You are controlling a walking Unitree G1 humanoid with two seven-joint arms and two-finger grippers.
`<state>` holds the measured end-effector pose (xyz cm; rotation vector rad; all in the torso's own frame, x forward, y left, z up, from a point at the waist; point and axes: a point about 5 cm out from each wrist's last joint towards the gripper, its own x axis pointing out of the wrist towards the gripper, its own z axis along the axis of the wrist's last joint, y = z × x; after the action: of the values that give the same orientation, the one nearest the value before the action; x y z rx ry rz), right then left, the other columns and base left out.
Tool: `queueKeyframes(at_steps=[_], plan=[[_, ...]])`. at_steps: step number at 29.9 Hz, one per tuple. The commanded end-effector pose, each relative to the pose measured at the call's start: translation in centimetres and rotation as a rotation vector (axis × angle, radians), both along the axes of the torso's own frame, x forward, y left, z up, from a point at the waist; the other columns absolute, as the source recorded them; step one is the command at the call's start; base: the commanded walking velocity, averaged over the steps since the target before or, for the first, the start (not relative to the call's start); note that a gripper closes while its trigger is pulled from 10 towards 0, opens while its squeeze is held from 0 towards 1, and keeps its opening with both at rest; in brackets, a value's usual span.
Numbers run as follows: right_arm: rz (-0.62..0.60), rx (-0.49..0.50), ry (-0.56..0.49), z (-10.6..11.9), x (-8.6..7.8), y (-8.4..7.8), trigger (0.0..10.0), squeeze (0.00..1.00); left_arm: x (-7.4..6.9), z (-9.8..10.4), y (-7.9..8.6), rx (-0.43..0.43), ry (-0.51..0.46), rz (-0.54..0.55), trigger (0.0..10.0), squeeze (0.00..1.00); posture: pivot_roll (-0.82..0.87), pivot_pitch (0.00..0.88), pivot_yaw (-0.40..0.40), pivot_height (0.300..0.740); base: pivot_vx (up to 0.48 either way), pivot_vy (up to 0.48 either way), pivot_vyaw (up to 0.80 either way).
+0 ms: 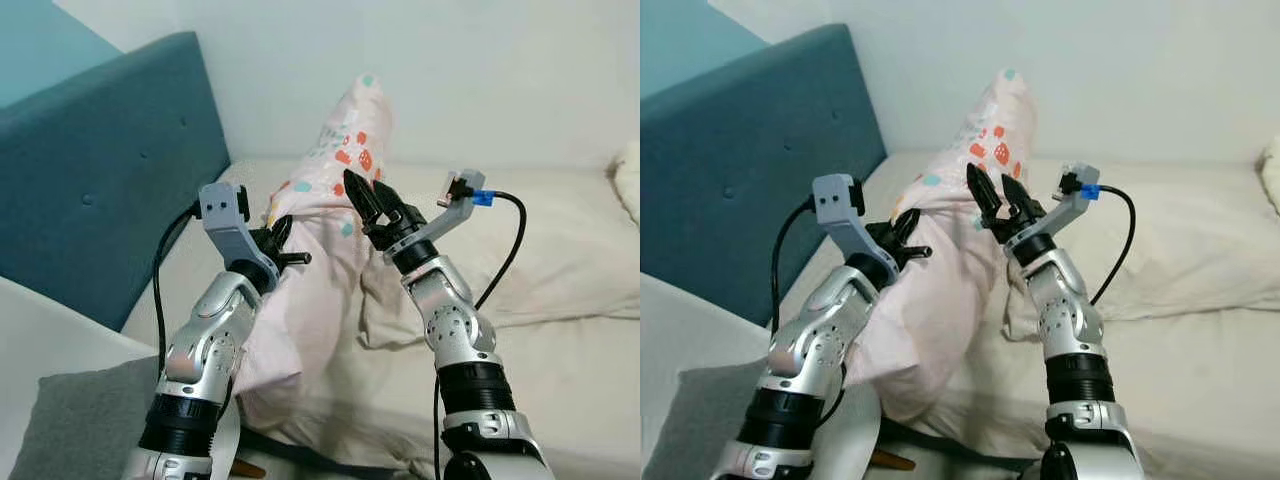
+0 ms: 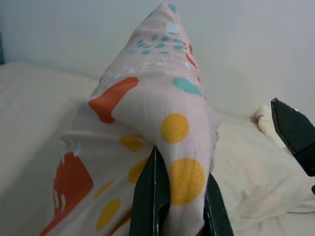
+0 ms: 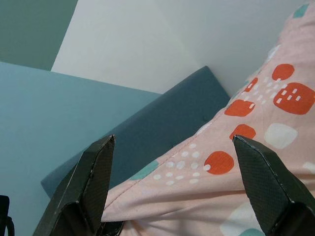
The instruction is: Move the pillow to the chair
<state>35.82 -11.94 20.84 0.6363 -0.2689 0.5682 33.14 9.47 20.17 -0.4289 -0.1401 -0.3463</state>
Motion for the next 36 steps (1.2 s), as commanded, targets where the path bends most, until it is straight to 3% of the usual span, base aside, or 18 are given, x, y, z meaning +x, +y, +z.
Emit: queueKeyframes(at_steps=[1, 16, 27, 33, 36], plan=[[0.003, 0.001, -0.011, 0.2, 0.2, 0.2, 10.0, 0.00, 0.0, 2.5, 0.3, -0.026, -0.130, 0.010, 10.0, 0.00, -0.04, 0.000, 0.096, 0.690, 0.000, 0.000, 0.00], [0.001, -0.004, -0.022, 0.5, 0.3, 0.1, 10.0, 0.00, 0.2, 2.9, -0.6, -0.048, -0.139, -0.013, 10.0, 0.00, -0.04, 0.000, 0.092, 0.739, 0.000, 0.000, 0.00], [-0.017, -0.005, -0.004, 0.2, 0.5, 0.1, 10.0, 0.00, 0.2, 2.5, -0.5, -0.038, -0.119, -0.004, 10.0, 0.00, -0.03, 0.000, 0.087, 0.740, 0.000, 0.000, 0.00], [-0.024, -0.019, -0.101, 0.9, -0.1, 0.0, 10.0, 0.00, 0.1, 2.5, -0.5, -0.026, -0.128, -0.004, 10.0, 0.00, -0.03, 0.000, 0.086, 0.740, 0.000, 0.000, 0.34], [-0.013, -0.011, -0.139, 1.6, -0.3, 0.1, 10.0, 0.00, 0.0, 3.6, -0.3, -0.037, -0.183, -0.003, 10.0, 0.00, -0.03, 0.000, 0.085, 0.740, 0.000, 0.000, 0.80]])
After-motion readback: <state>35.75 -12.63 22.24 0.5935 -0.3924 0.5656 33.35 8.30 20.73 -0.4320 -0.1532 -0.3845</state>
